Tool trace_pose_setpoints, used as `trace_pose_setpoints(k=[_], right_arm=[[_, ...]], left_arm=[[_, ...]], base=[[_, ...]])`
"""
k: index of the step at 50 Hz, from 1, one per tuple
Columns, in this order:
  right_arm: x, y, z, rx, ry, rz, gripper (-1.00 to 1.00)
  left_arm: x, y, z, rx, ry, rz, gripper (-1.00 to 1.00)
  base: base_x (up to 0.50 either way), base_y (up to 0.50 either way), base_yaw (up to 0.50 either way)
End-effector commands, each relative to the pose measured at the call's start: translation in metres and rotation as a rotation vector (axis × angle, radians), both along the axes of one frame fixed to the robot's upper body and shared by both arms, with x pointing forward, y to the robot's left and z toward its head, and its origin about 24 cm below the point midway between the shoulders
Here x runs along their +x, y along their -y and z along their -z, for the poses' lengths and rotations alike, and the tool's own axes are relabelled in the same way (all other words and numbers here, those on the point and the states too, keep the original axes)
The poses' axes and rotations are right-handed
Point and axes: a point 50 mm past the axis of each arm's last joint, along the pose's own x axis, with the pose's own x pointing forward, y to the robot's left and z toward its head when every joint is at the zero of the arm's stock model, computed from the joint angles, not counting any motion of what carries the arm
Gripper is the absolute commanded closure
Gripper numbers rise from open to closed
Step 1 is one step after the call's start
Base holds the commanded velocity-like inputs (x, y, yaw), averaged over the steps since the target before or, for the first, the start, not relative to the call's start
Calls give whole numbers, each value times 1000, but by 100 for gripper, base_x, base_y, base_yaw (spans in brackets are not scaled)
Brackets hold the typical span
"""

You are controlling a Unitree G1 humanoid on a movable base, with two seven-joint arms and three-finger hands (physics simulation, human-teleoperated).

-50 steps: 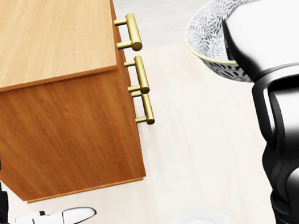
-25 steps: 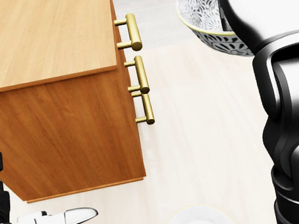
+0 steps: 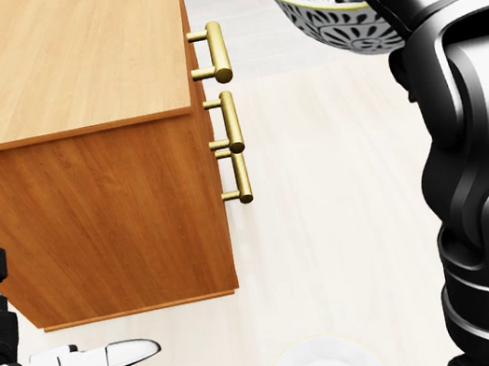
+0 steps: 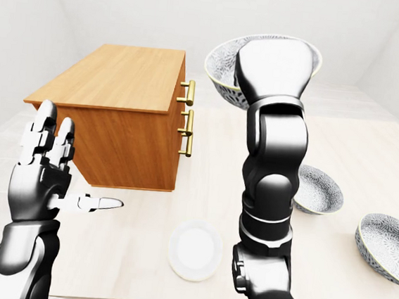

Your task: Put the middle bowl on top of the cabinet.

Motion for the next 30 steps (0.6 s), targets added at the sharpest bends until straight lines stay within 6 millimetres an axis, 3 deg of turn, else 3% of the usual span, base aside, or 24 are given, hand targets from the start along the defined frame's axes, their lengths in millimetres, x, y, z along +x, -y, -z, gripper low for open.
trace_pose_setpoints(k=[1, 6, 12, 30], right_arm=[[1, -7, -17, -5, 38, -56, 100], [2, -9, -32, -24, 67, -50, 100], [7, -8, -36, -2, 51, -78, 100], [21, -15, -28, -24, -23, -94, 100]], left_arm=[[1, 0, 1, 0, -2, 1, -100], [1, 0, 0, -4, 0, 3, -100], [-1, 1, -1, -5, 8, 6, -100], [-1, 3, -1, 8, 2, 17, -100]], base=[[0, 0, 0], [0, 0, 0], [0, 0, 0], [0, 0, 0]])
